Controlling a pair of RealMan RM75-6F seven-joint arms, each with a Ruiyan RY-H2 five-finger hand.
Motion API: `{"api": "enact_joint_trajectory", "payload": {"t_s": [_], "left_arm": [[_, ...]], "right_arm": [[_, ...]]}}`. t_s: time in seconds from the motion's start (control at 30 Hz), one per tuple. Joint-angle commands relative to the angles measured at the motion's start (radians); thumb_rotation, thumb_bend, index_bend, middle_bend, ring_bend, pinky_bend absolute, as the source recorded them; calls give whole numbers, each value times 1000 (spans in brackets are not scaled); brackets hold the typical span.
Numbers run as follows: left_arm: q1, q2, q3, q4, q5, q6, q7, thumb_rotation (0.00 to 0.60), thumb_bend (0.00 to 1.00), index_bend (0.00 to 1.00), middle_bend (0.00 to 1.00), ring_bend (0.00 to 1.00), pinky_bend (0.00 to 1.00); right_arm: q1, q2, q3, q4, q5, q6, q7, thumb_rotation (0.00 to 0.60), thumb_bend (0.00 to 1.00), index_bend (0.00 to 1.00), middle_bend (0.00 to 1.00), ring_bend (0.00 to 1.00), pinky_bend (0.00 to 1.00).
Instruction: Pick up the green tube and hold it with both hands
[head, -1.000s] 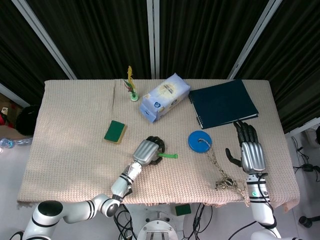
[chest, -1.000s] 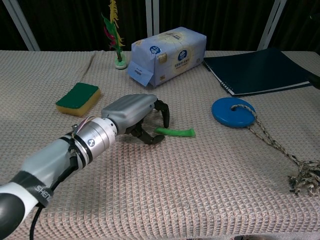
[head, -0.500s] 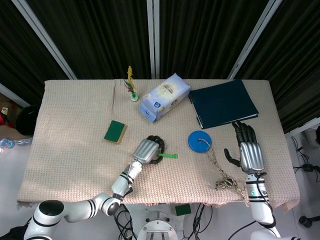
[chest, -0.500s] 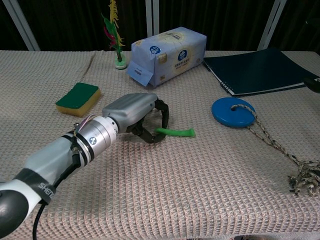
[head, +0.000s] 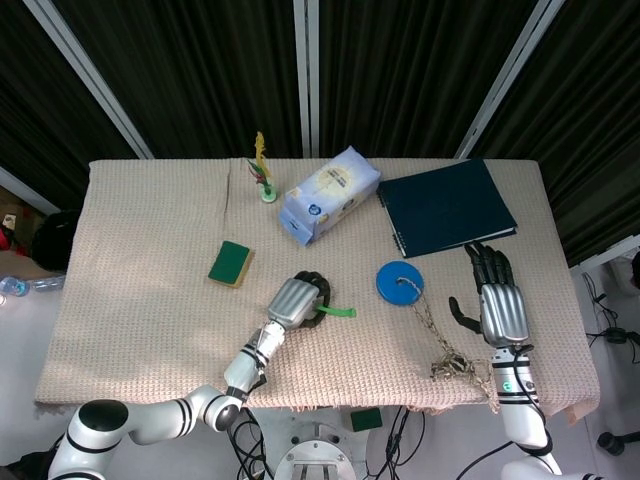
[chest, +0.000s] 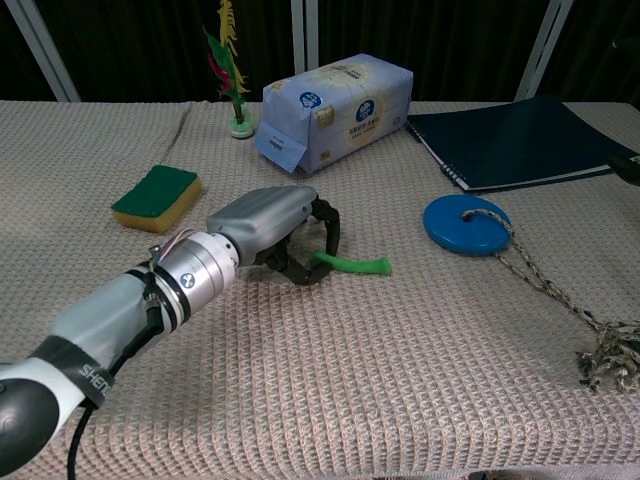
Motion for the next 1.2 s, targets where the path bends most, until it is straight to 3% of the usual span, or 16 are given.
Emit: {"api": "enact_joint_trajectory", "payload": {"t_s": [0.03, 0.33, 0.57, 0.73, 0.87, 1.07, 1.2], "left_arm": [[5, 8, -1, -17, 5, 9, -14, 600, 371, 565, 350, 224, 236], [31, 61, 5, -107, 41, 83, -18, 600, 379, 572, 358, 224, 237], [60, 191, -26, -306, 24, 133, 75, 600, 382, 580, 359, 224, 238], [70, 295, -45, -458, 14, 169, 212, 600, 385, 584, 359, 224, 239], [73, 373, -72, -564, -4, 192, 307, 600, 385, 589, 359, 224, 238], [75, 439, -115, -677, -37, 232, 369, 600, 386, 589, 359, 224, 238], [74, 454, -134, -712, -29, 273, 384, 600, 385, 589, 359, 224, 238]], "right_arm": [[2, 0, -2, 1, 0, -5, 1, 600, 347, 0, 0, 0, 0], [6, 1, -1, 0, -7, -10, 4, 600, 347, 0, 0, 0, 0], [18, -13, -13, 18, -1, -49, 32, 600, 343, 0, 0, 0, 0], [43, -63, -26, 92, -6, -122, 182, 600, 327, 7, 0, 0, 0], [76, -132, -22, 185, -30, -164, 319, 600, 324, 68, 0, 0, 0], [153, -265, 17, 309, -99, -185, 572, 600, 290, 115, 0, 0, 0], [208, -405, 58, 468, -135, -143, 719, 600, 263, 117, 2, 0, 0]]}}
